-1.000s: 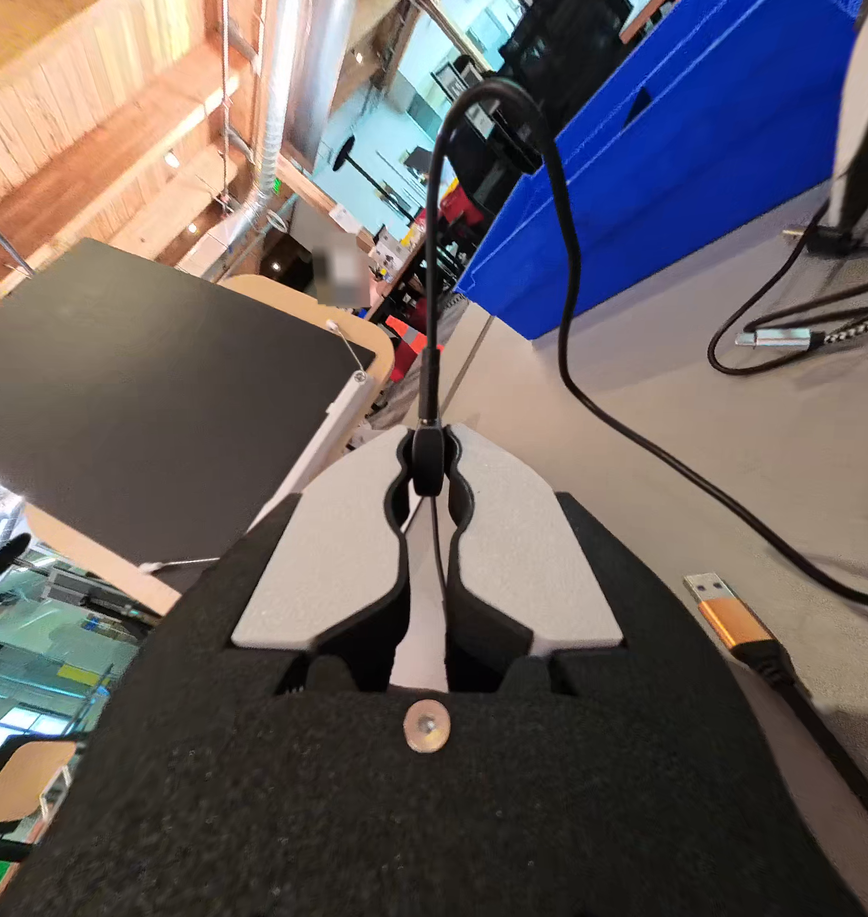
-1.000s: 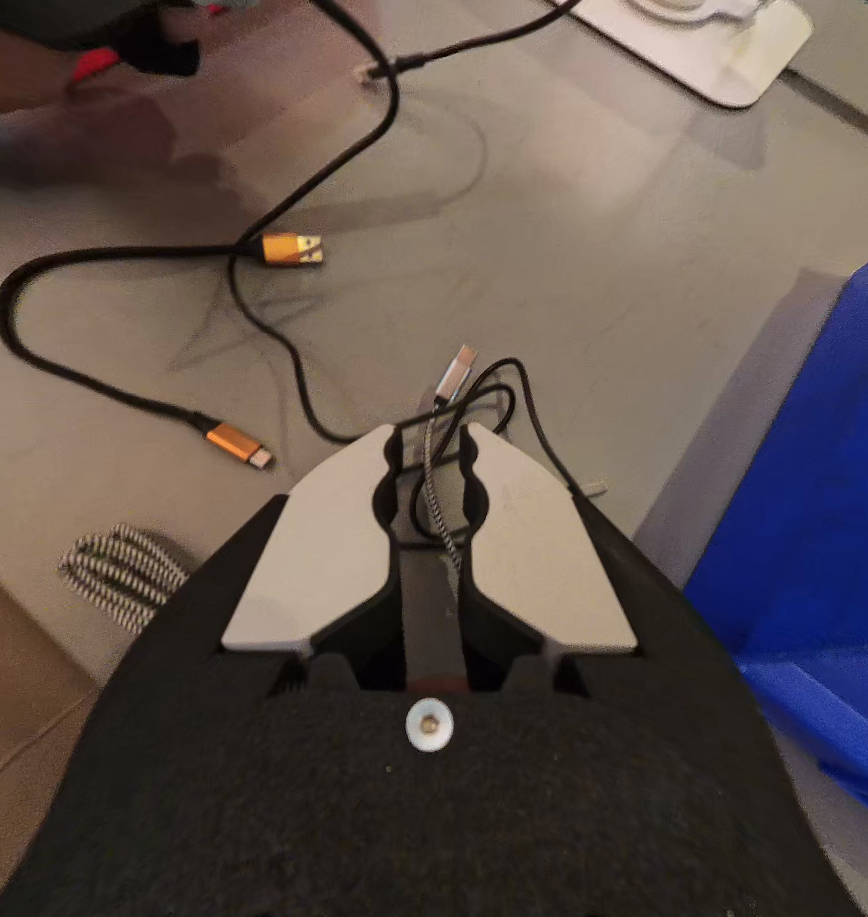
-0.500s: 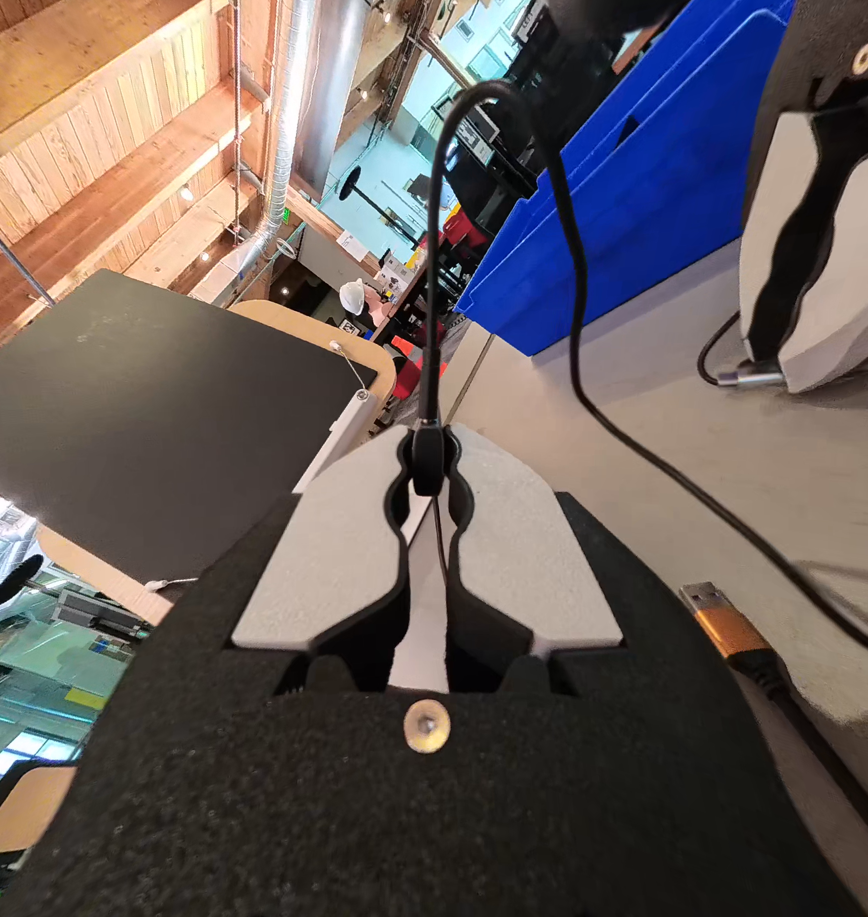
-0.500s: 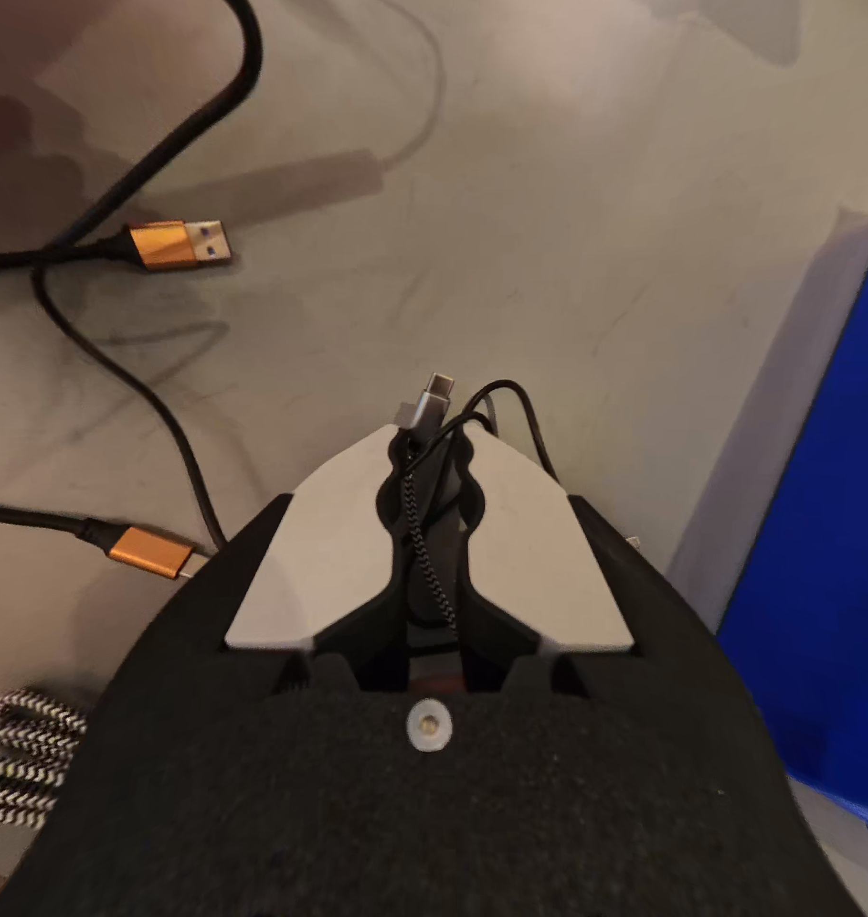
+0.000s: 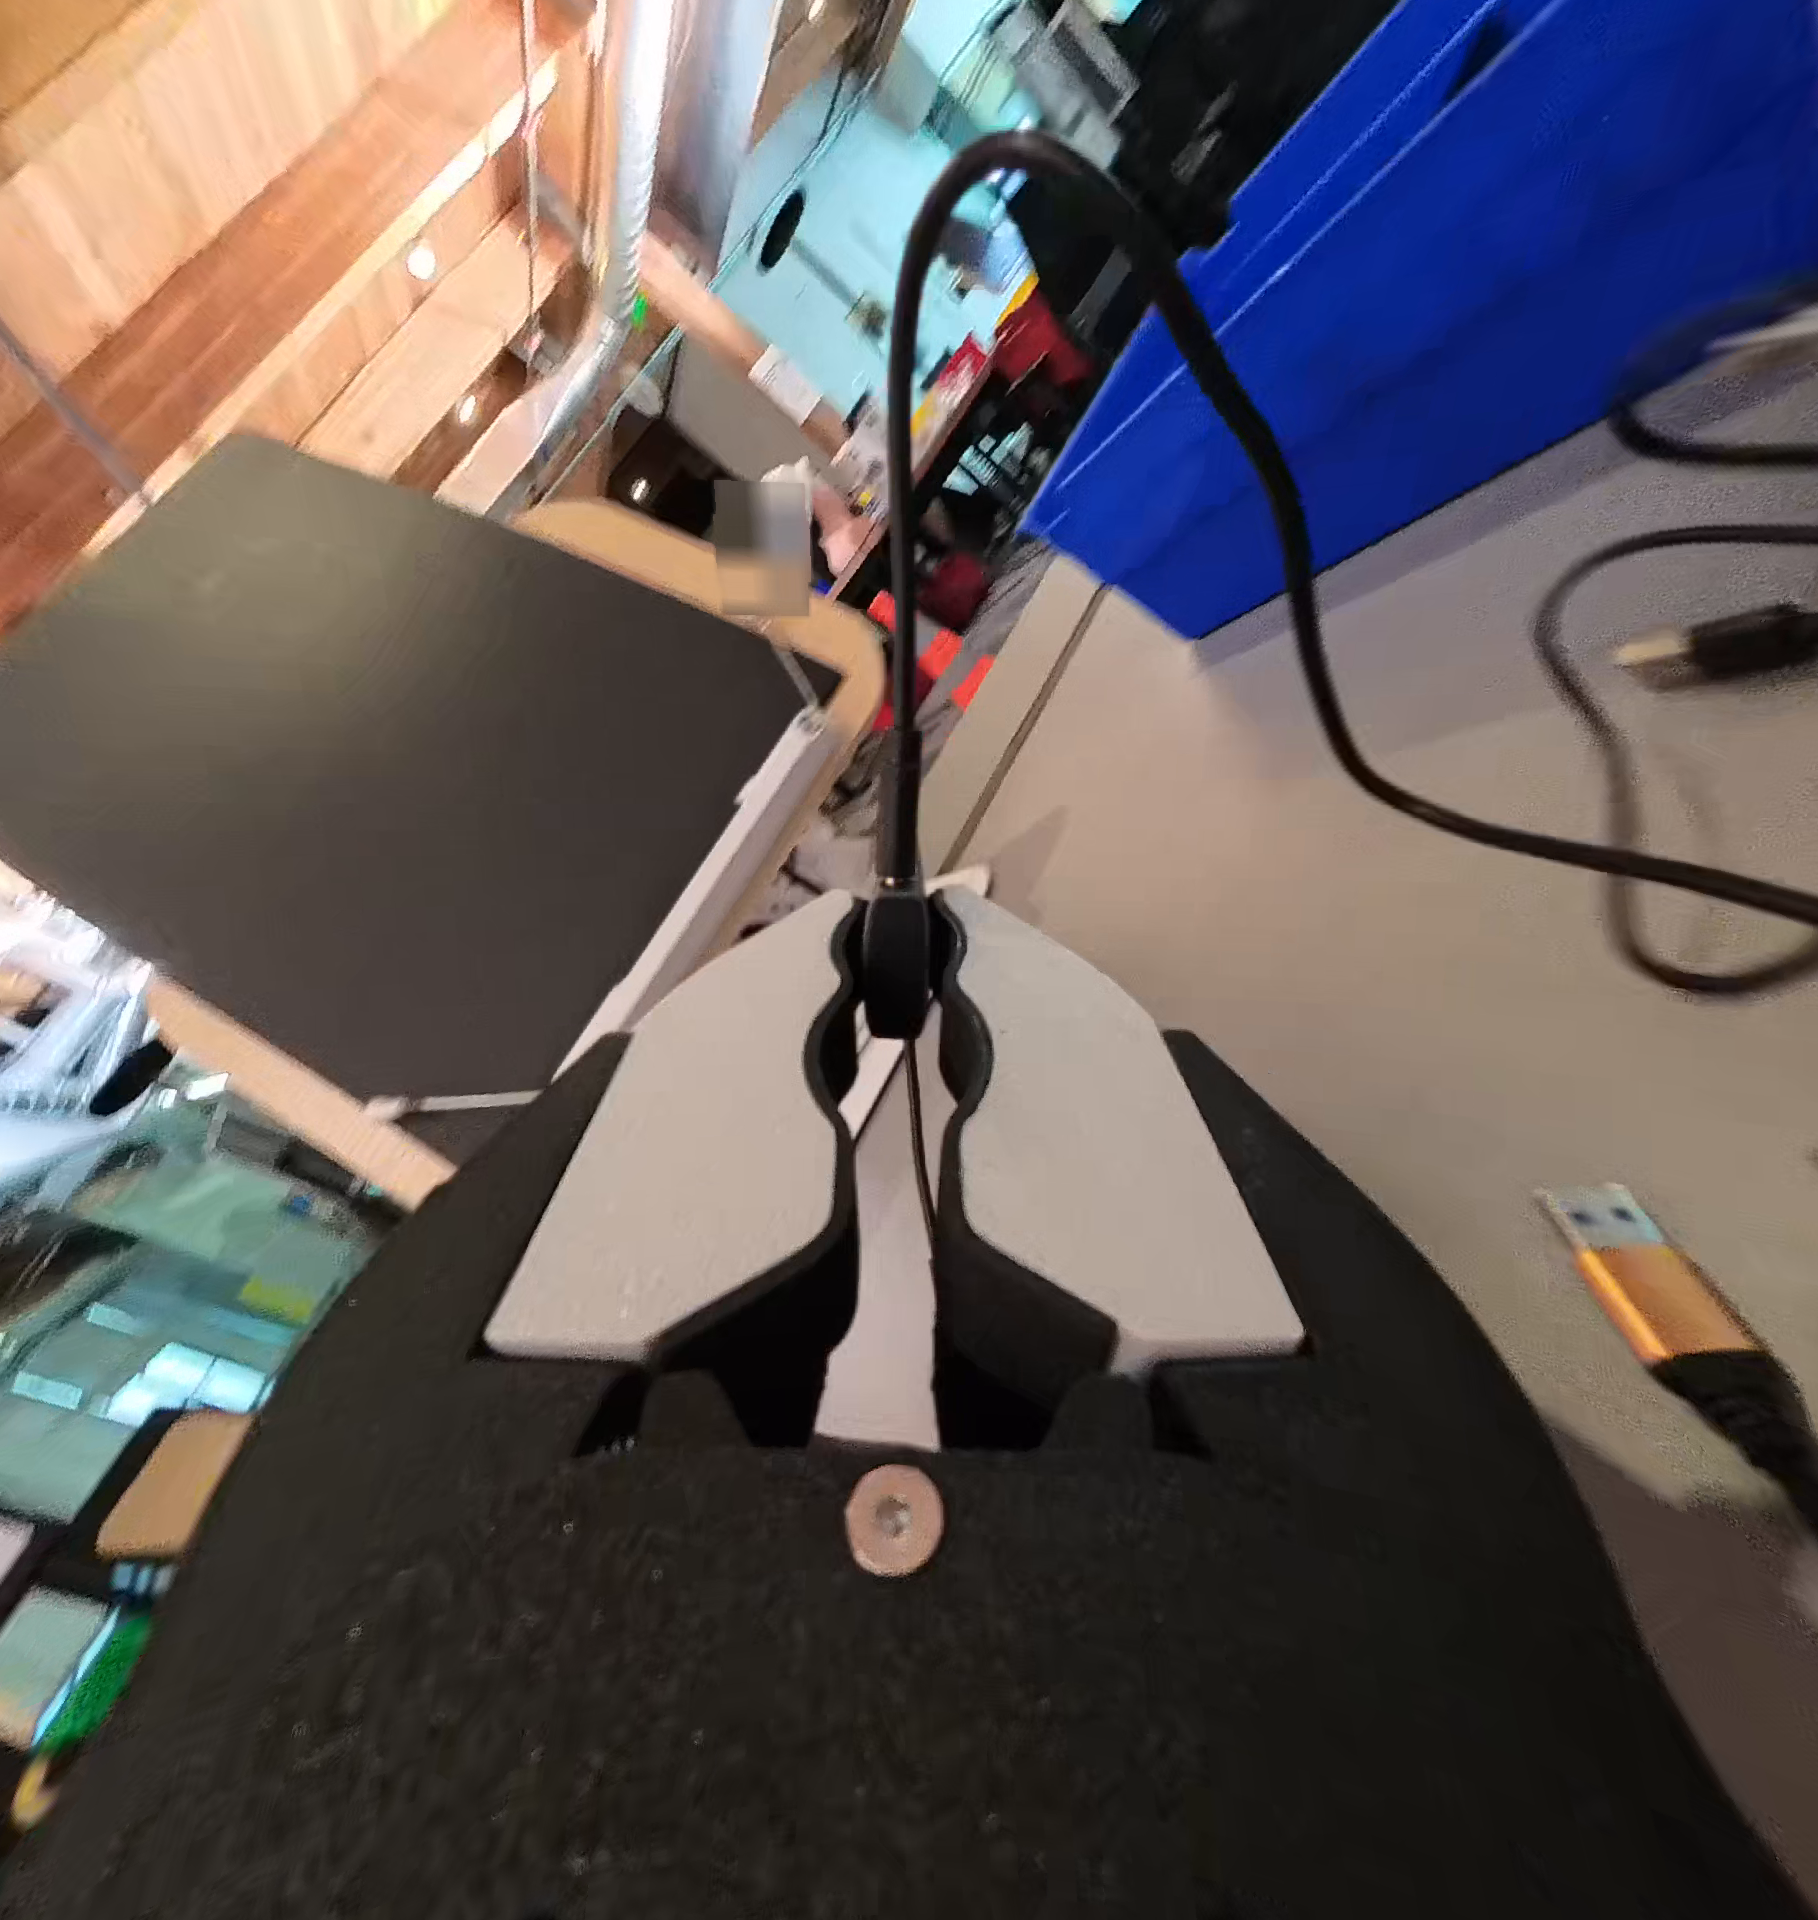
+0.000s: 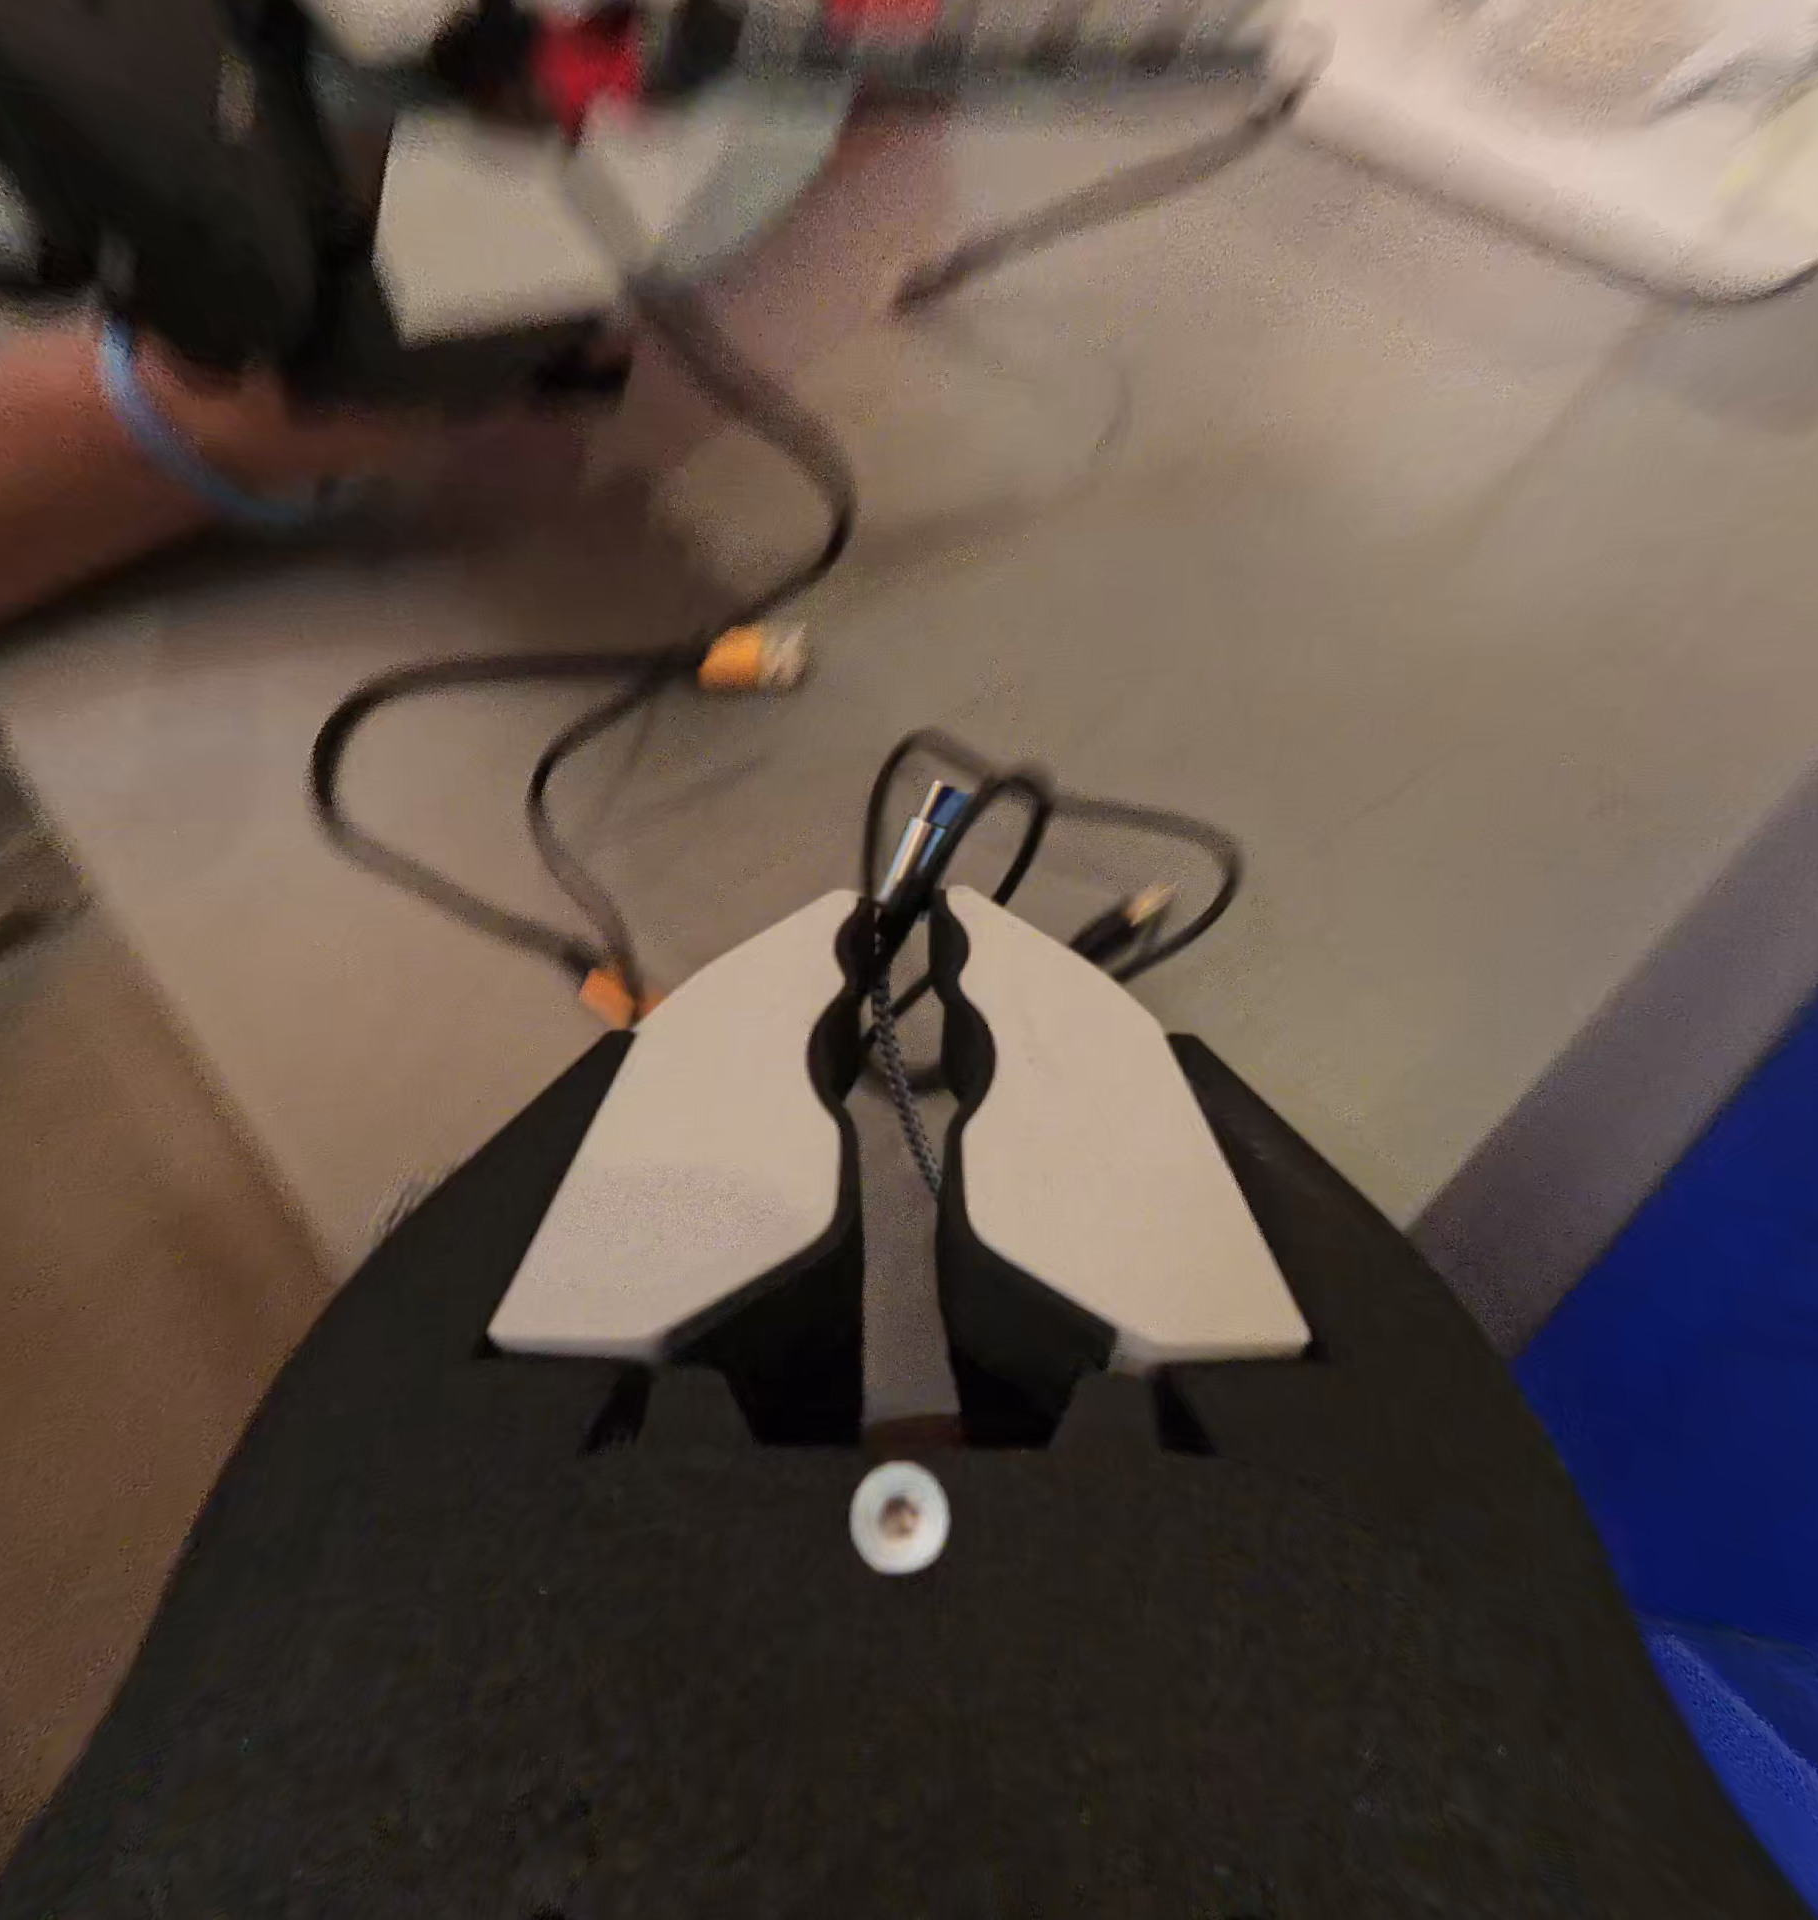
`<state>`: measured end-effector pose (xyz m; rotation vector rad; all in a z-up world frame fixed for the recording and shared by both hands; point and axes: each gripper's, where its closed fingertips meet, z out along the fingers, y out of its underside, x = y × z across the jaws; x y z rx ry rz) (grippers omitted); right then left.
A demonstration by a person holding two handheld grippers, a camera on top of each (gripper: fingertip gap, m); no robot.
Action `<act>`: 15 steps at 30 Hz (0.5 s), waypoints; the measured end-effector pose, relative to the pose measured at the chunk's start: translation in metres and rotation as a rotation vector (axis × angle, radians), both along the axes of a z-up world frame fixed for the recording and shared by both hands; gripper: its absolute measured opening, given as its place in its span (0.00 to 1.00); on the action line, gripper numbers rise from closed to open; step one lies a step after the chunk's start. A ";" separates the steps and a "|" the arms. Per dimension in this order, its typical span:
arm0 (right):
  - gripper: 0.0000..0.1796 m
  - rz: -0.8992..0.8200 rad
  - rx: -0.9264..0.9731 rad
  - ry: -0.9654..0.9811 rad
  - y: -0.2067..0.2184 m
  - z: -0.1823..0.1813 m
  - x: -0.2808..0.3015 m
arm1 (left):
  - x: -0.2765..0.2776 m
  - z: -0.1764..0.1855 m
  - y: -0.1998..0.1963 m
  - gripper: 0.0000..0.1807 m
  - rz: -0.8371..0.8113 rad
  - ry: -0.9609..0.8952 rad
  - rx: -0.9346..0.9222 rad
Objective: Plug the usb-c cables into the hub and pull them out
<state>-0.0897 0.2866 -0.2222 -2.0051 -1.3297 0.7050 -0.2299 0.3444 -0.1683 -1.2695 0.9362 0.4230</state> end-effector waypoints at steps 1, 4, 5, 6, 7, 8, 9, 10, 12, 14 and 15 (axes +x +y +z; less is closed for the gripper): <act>0.06 0.062 -0.031 -0.096 -0.009 -0.012 0.009 | -0.009 0.003 0.004 0.05 0.045 -0.027 -0.003; 0.21 0.124 0.025 -0.179 -0.014 -0.022 0.028 | -0.029 0.009 0.010 0.05 0.134 -0.104 -0.020; 0.17 0.160 -0.001 -0.158 -0.021 -0.021 0.031 | -0.034 0.009 0.012 0.05 0.159 -0.116 -0.021; 0.16 0.170 -0.016 -0.155 -0.024 -0.021 0.035 | -0.037 0.009 0.012 0.05 0.175 -0.114 -0.023; 0.16 0.149 0.003 -0.171 -0.019 -0.022 0.039 | -0.038 0.009 0.013 0.05 0.180 -0.108 -0.019; 0.16 0.122 0.040 -0.189 -0.012 -0.023 0.042 | -0.039 0.010 0.012 0.05 0.184 -0.105 -0.010; 0.13 0.116 0.066 -0.190 -0.008 -0.024 0.041 | -0.038 0.011 0.012 0.05 0.185 -0.105 -0.006; 0.10 0.123 0.079 -0.167 -0.008 -0.024 0.035 | -0.037 0.011 0.012 0.05 0.181 -0.104 -0.006; 0.08 0.146 0.093 -0.119 -0.009 -0.025 0.020 | -0.035 0.010 0.012 0.05 0.174 -0.099 -0.004; 0.07 0.107 0.088 -0.180 0.004 -0.038 0.020 | -0.031 0.009 0.011 0.05 0.163 -0.083 -0.004; 0.07 0.093 0.073 -0.197 0.008 -0.042 0.019 | -0.029 0.008 0.011 0.05 0.158 -0.074 -0.004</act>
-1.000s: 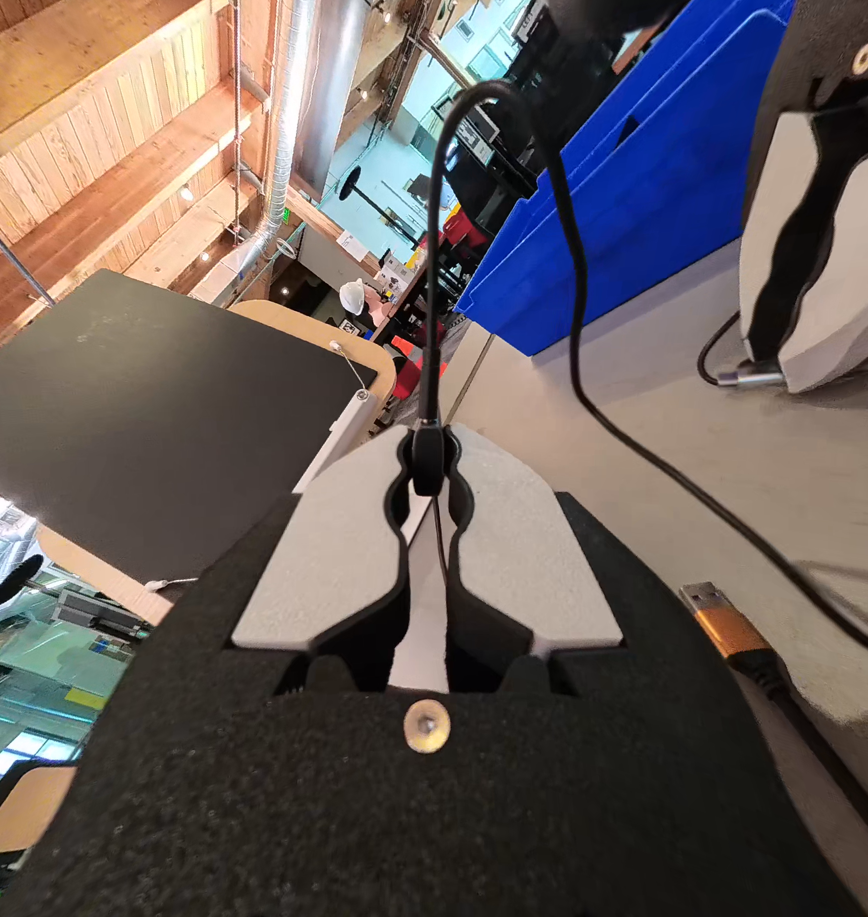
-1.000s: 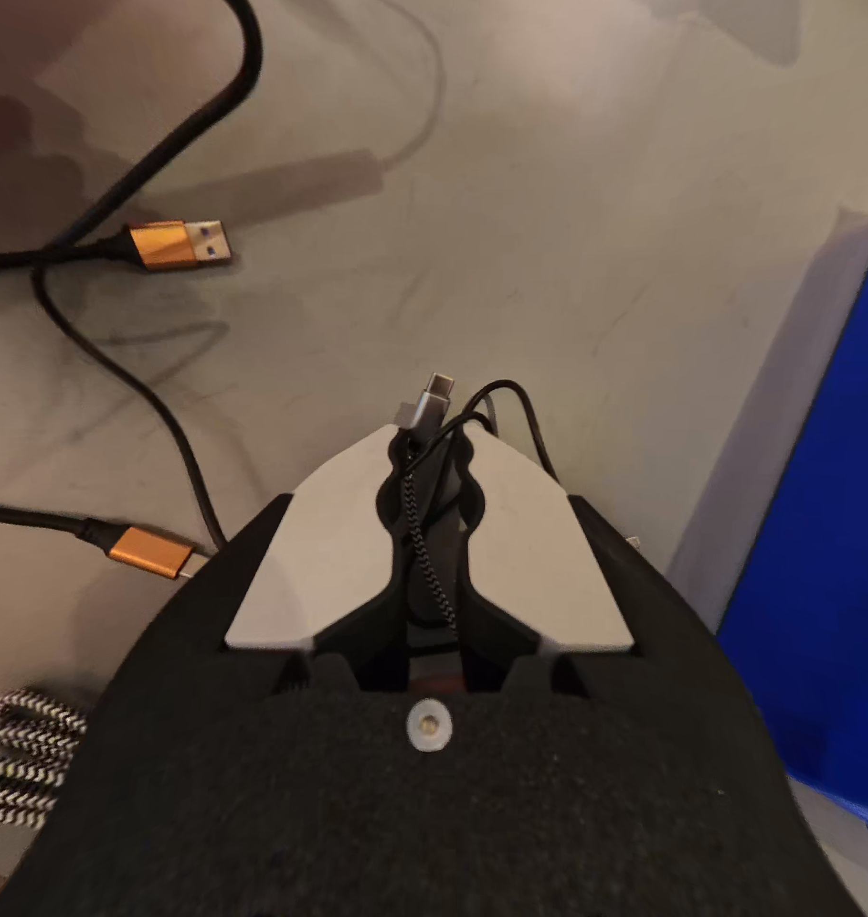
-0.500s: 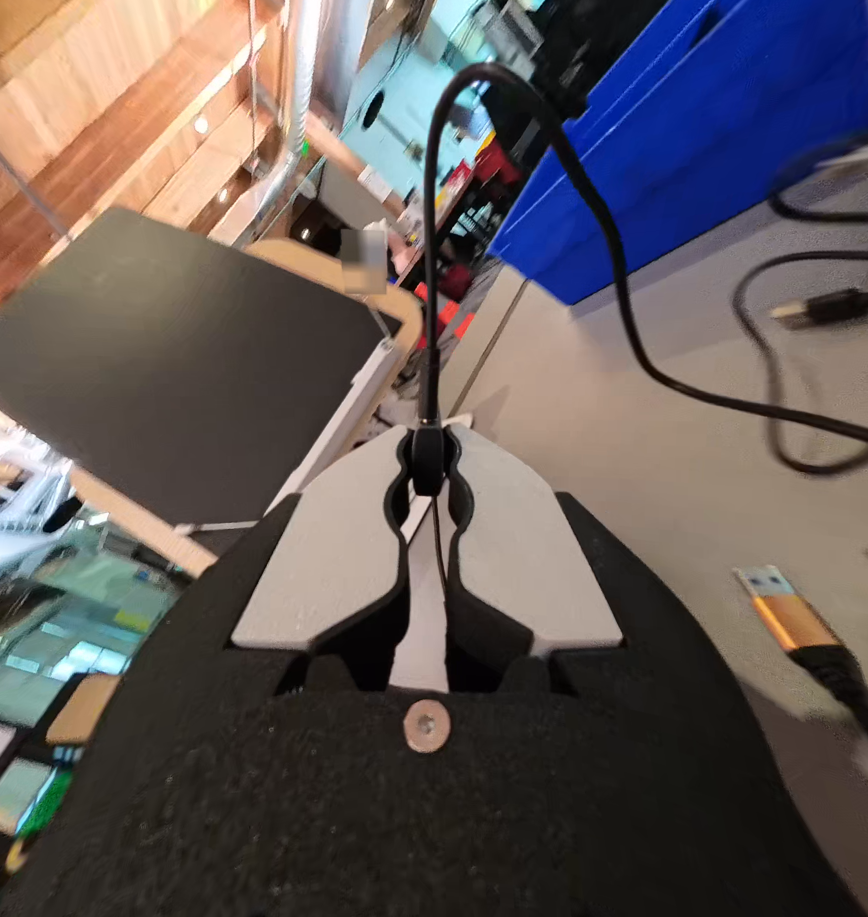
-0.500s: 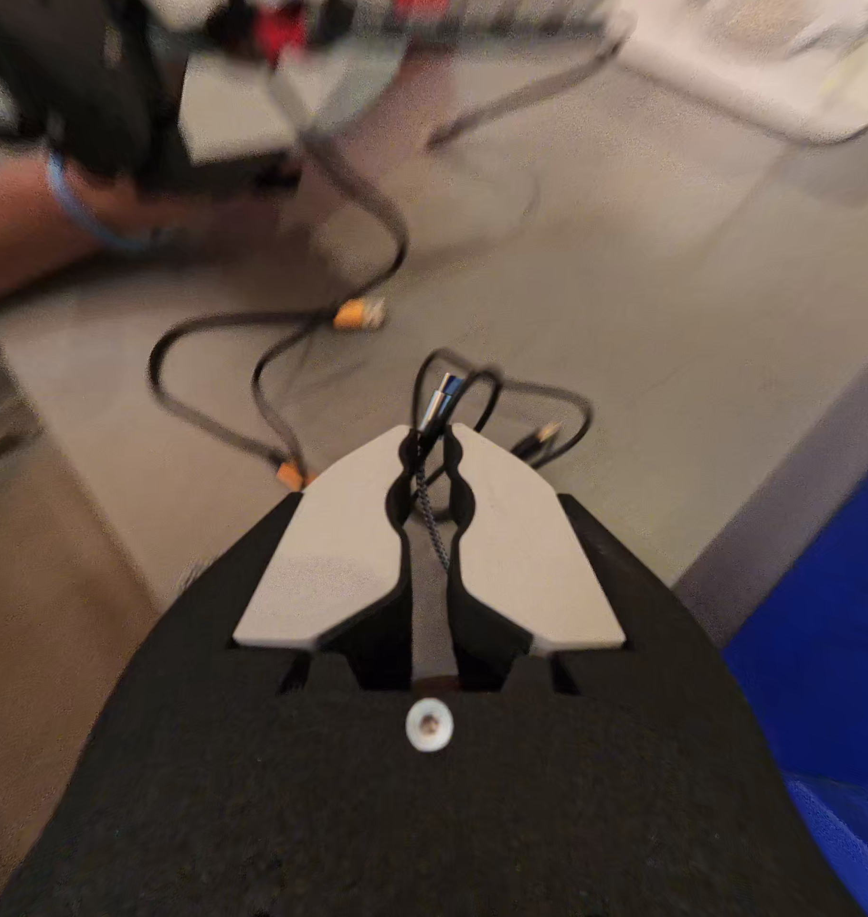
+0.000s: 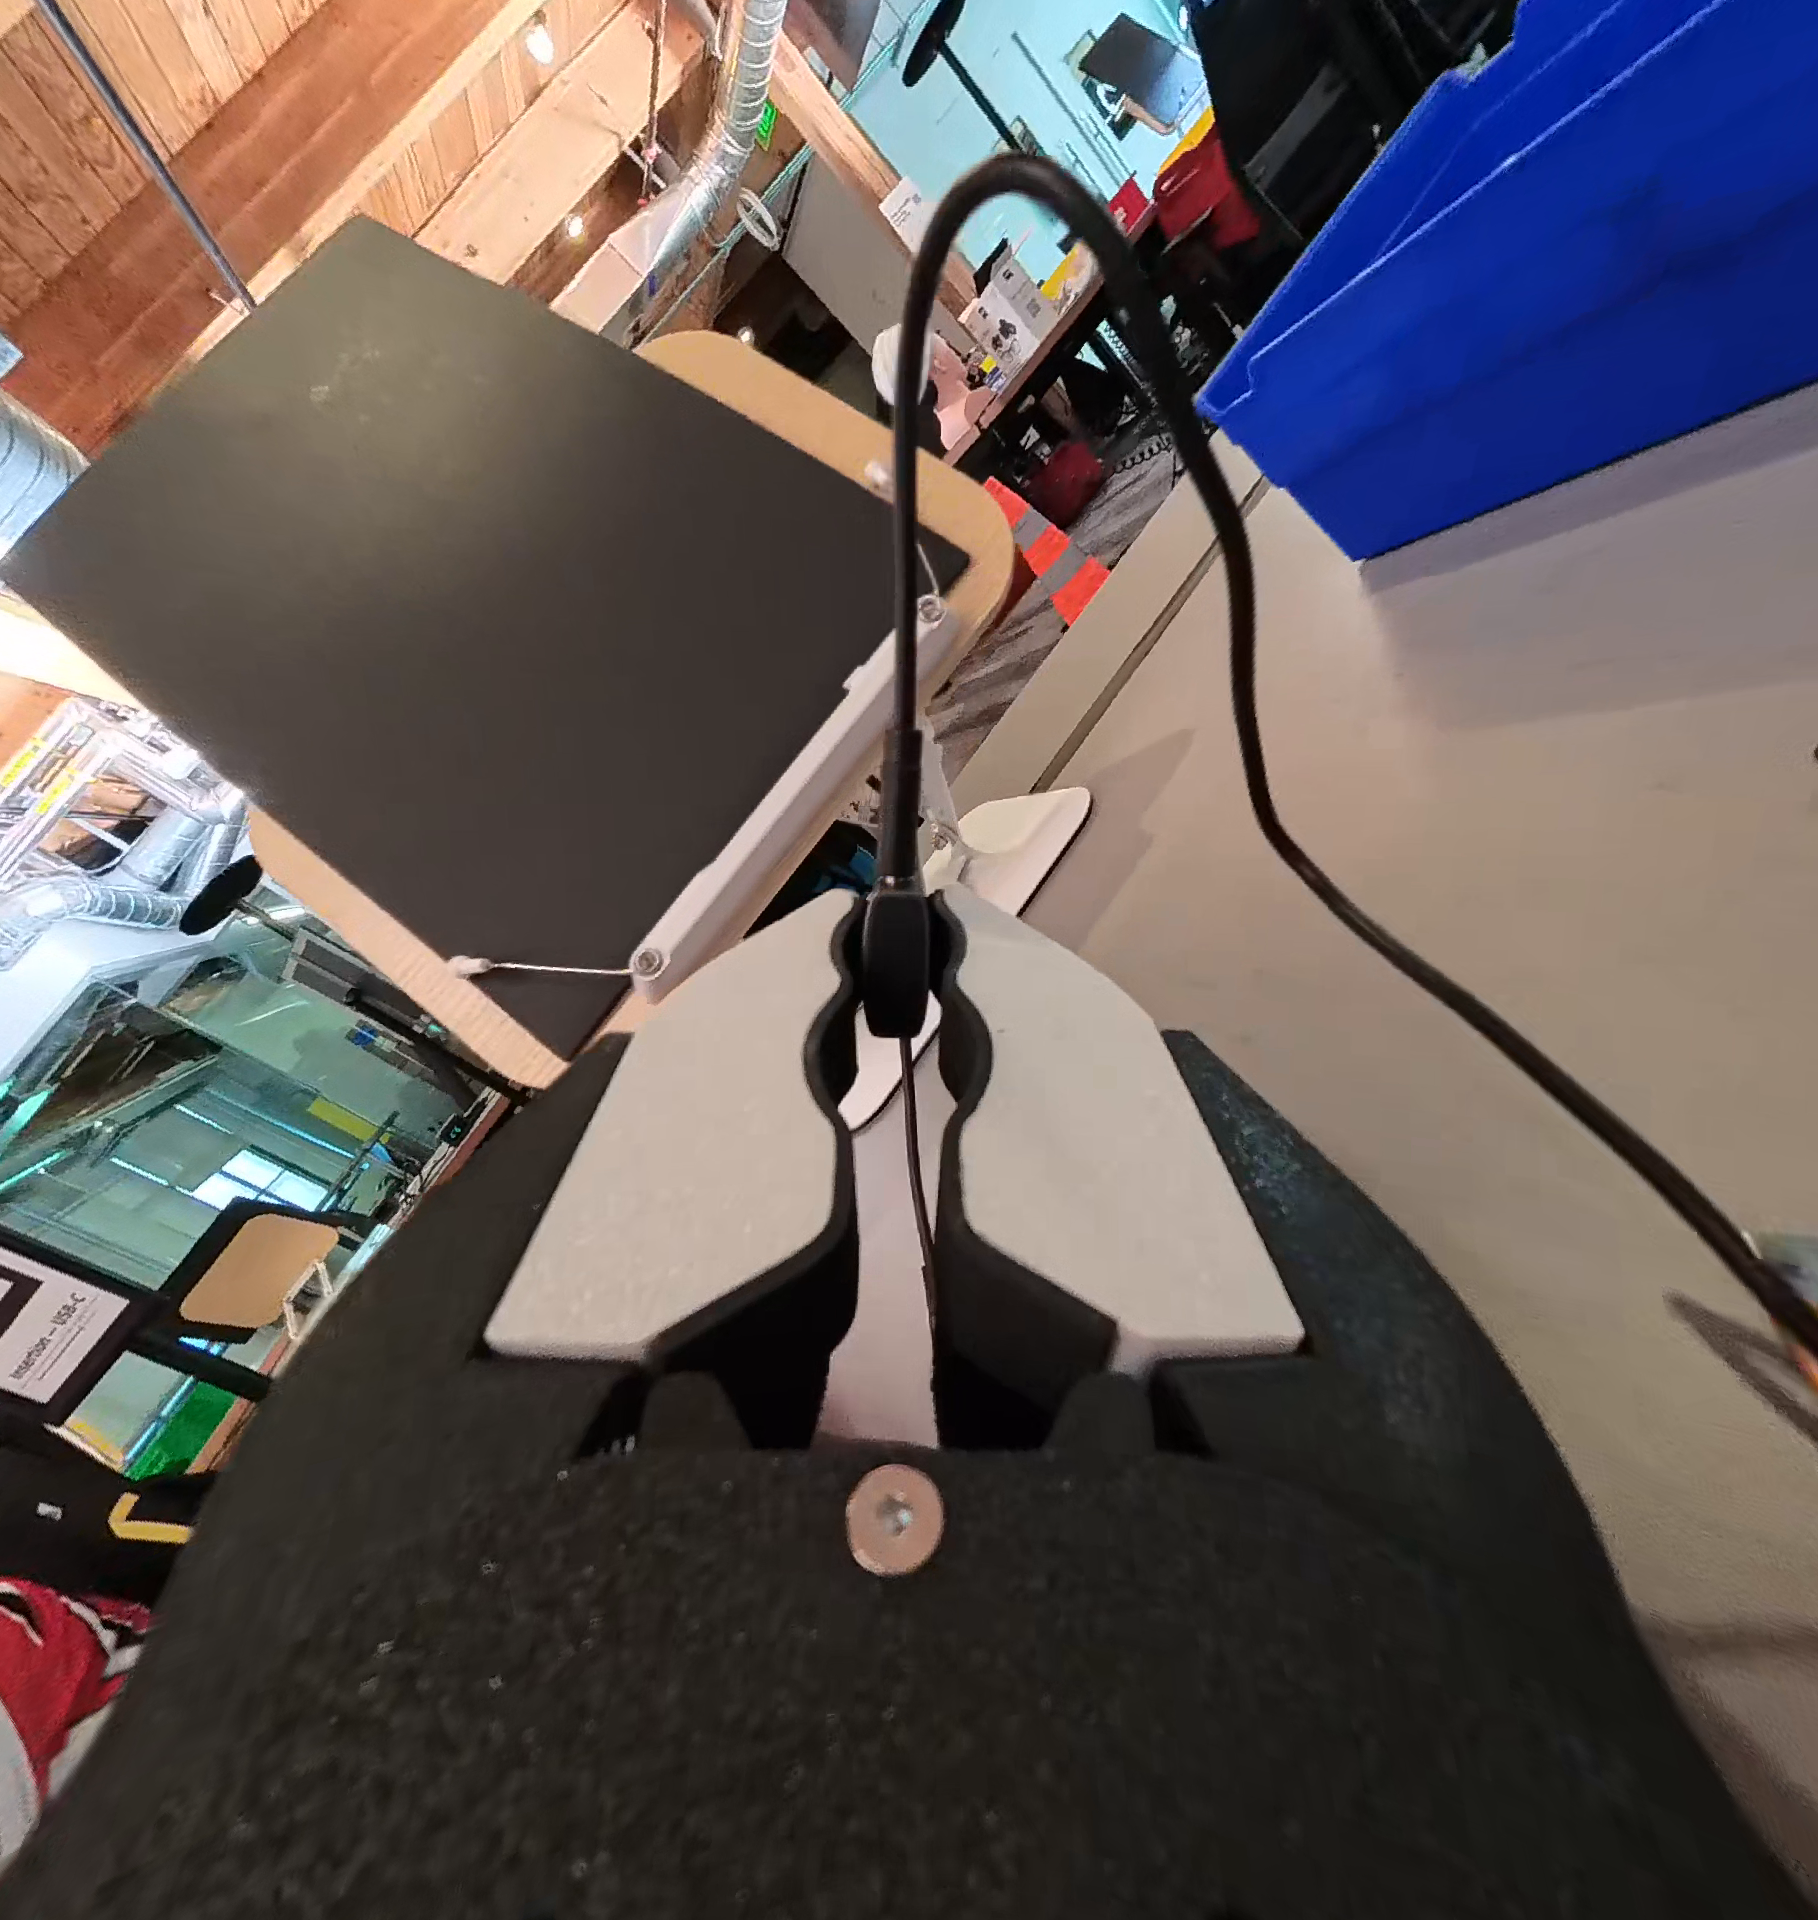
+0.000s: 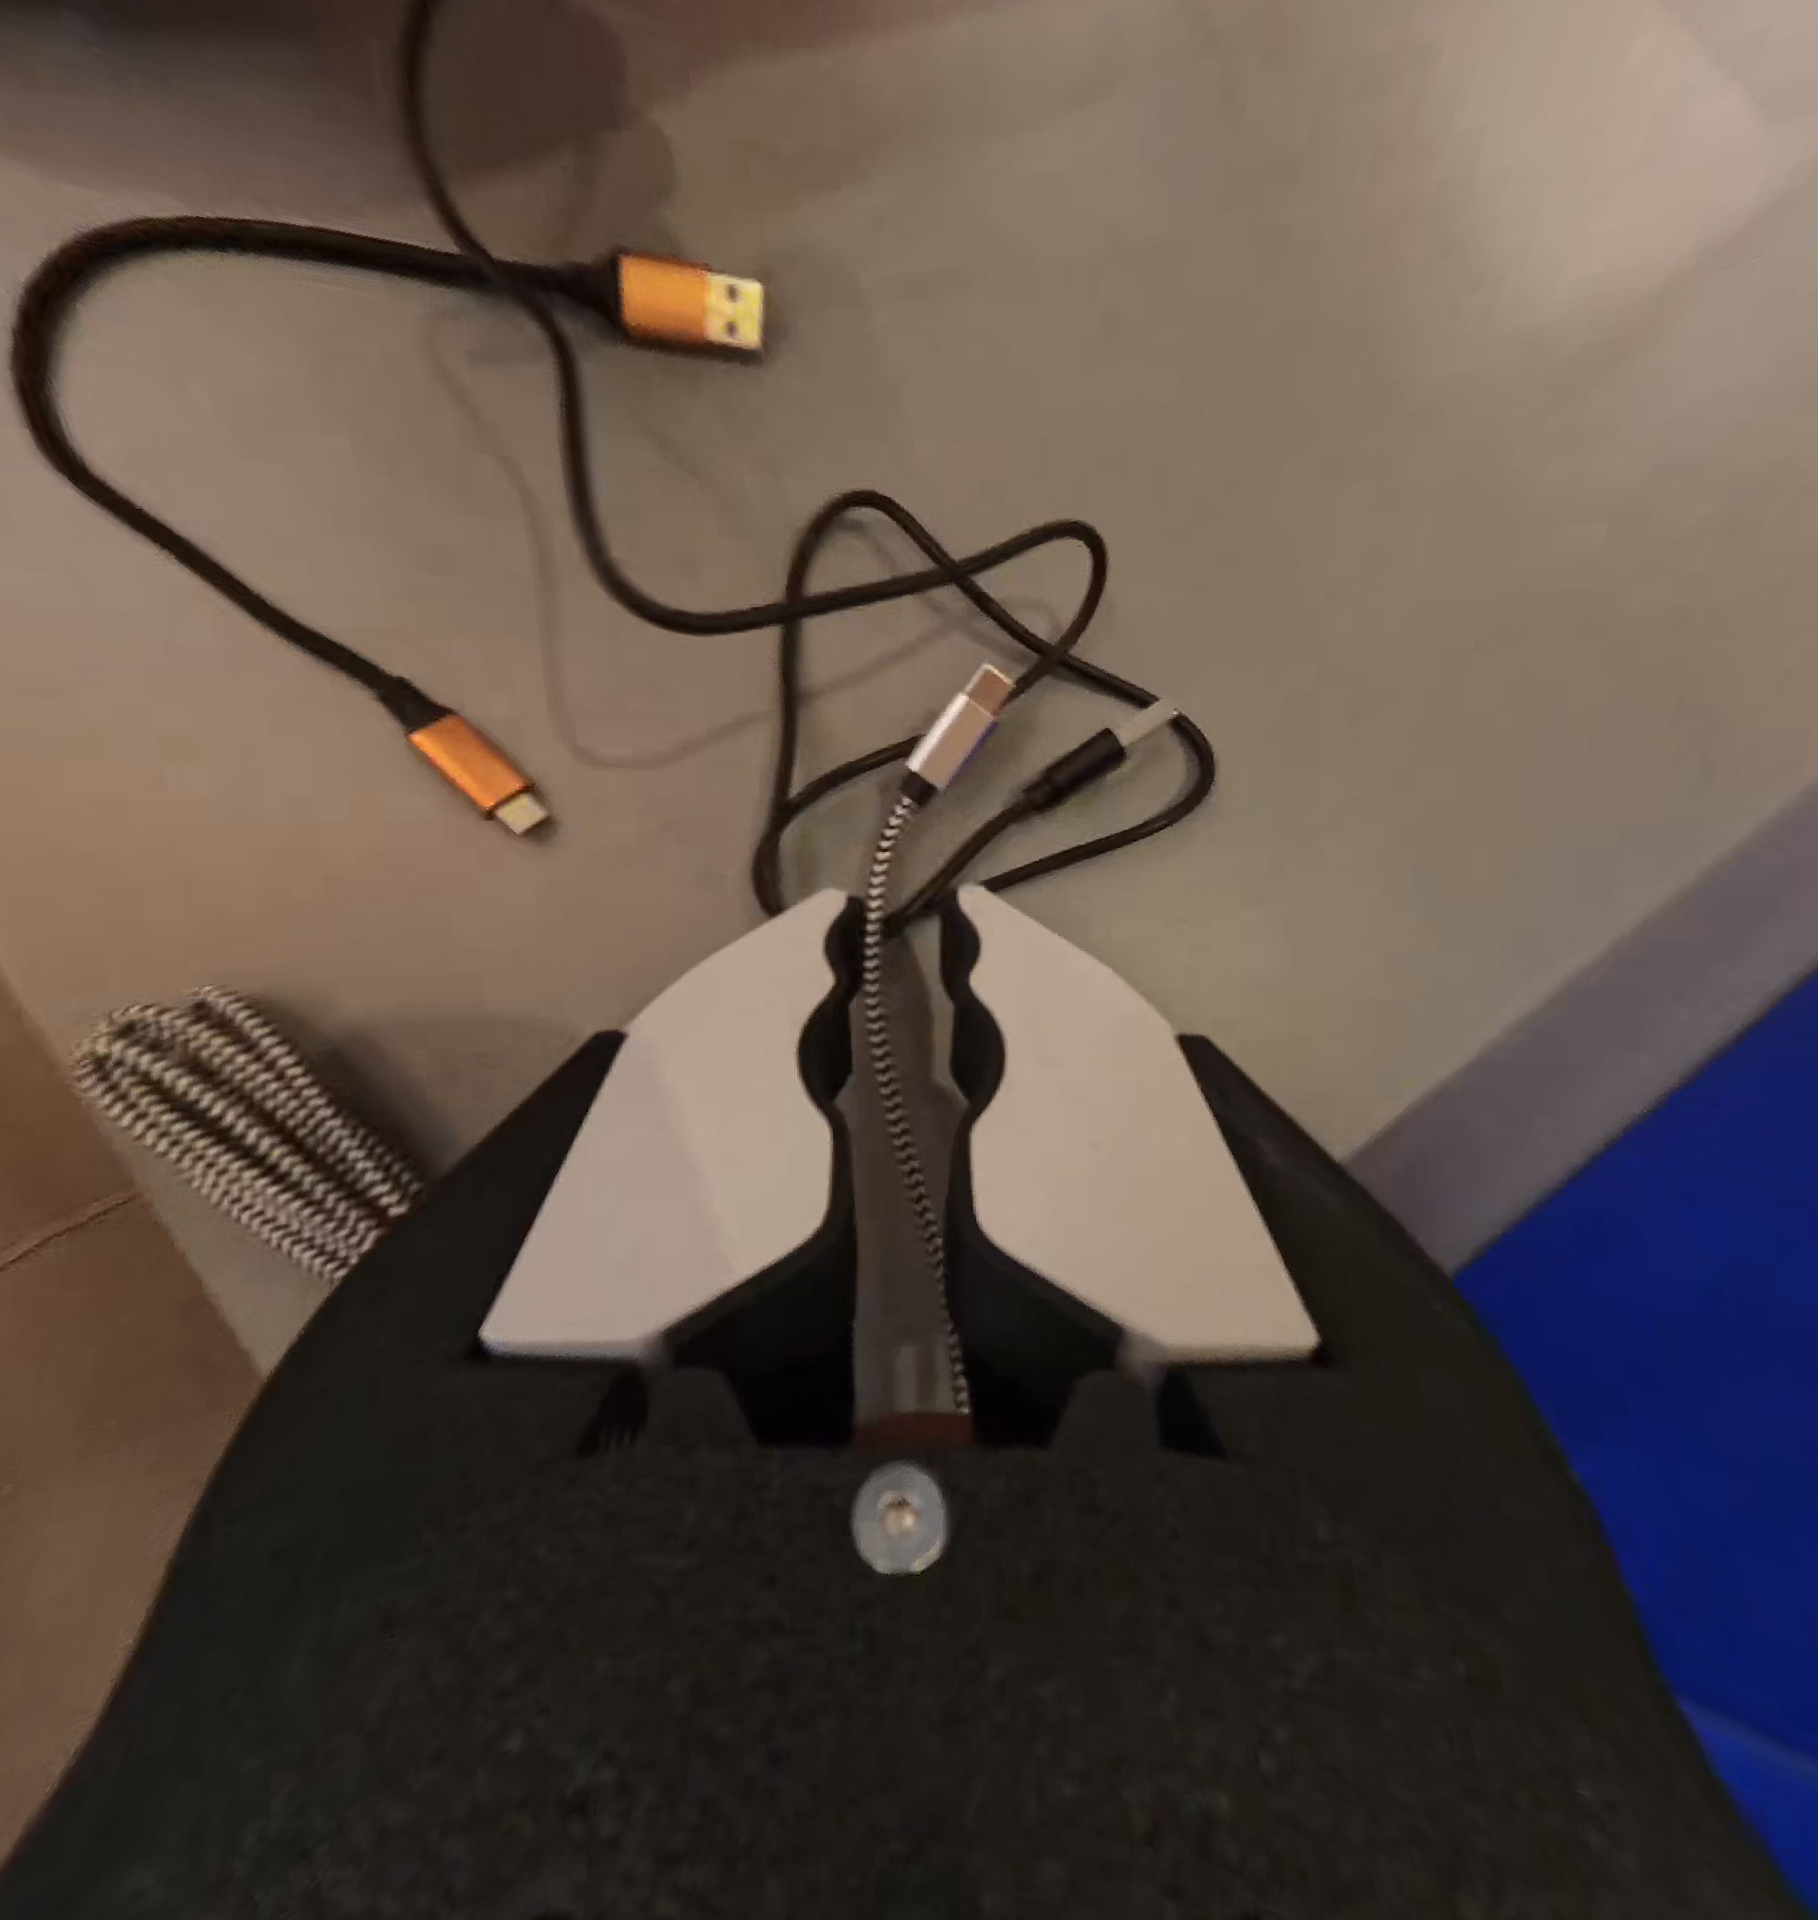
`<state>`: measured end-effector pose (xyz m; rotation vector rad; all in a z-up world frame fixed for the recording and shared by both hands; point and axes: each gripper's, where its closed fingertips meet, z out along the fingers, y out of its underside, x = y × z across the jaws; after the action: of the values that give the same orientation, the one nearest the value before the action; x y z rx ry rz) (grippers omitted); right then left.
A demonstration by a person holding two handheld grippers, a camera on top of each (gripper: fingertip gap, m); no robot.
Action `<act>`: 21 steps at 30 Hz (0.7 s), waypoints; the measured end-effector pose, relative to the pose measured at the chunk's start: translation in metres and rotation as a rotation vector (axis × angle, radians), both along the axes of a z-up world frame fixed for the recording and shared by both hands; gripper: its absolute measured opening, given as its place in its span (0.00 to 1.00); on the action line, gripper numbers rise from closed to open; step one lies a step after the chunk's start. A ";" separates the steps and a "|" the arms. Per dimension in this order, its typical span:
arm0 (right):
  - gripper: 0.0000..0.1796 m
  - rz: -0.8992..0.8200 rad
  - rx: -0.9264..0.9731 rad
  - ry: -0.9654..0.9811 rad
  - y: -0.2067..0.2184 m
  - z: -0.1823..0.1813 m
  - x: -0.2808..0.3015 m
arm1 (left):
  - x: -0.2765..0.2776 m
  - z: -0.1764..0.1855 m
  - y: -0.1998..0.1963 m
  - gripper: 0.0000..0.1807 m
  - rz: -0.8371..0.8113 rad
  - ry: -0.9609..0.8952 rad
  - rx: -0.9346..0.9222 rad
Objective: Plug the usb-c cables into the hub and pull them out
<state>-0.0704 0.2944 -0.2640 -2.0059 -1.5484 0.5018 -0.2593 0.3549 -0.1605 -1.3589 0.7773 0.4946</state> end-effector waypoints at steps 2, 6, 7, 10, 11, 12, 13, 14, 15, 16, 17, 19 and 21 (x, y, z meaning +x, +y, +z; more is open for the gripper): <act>0.08 -0.003 -0.048 0.014 0.000 -0.003 -0.006 | 0.004 -0.001 -0.001 0.05 -0.014 0.011 0.000; 0.07 -0.004 -0.049 -0.042 0.000 -0.016 -0.010 | 0.007 -0.003 -0.001 0.05 -0.022 0.020 -0.009; 0.07 -0.009 -0.036 -0.056 0.001 -0.019 -0.010 | 0.007 -0.004 -0.001 0.05 -0.024 0.021 -0.014; 0.02 -0.024 -0.021 -0.048 0.001 -0.022 -0.012 | 0.008 -0.006 0.000 0.05 -0.026 0.026 -0.021; 0.02 -0.025 -0.019 -0.052 0.001 -0.021 -0.012 | 0.008 -0.007 0.000 0.05 -0.028 0.028 -0.022; 0.01 -0.019 -0.006 -0.060 0.001 -0.019 -0.010 | 0.009 -0.007 -0.001 0.05 -0.034 0.032 -0.022; 0.02 -0.002 0.011 -0.066 -0.001 -0.014 -0.008 | 0.010 -0.007 -0.002 0.05 -0.048 0.040 -0.020; 0.02 0.031 0.019 -0.075 -0.005 -0.008 -0.006 | 0.013 -0.007 -0.003 0.05 -0.063 0.051 -0.014; 0.01 0.061 0.023 -0.093 -0.010 0.000 -0.002 | 0.016 -0.008 -0.003 0.05 -0.080 0.064 -0.012; 0.01 0.076 0.038 -0.120 -0.012 0.009 0.003 | 0.021 -0.010 -0.006 0.05 -0.117 0.082 -0.014; 0.01 0.081 0.065 -0.150 -0.010 0.020 0.008 | 0.030 -0.011 -0.010 0.05 -0.173 0.105 -0.003; 0.01 0.100 0.114 -0.220 -0.006 0.042 0.017 | 0.047 -0.011 -0.022 0.05 -0.278 0.167 0.051; 0.01 0.127 0.148 -0.273 -0.003 0.065 0.020 | 0.058 -0.017 -0.028 0.05 -0.322 0.219 0.062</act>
<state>-0.0502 0.2911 -0.1986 -1.9325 -1.8272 0.1579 -0.2014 0.3270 -0.1770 -1.1063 1.1296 0.4111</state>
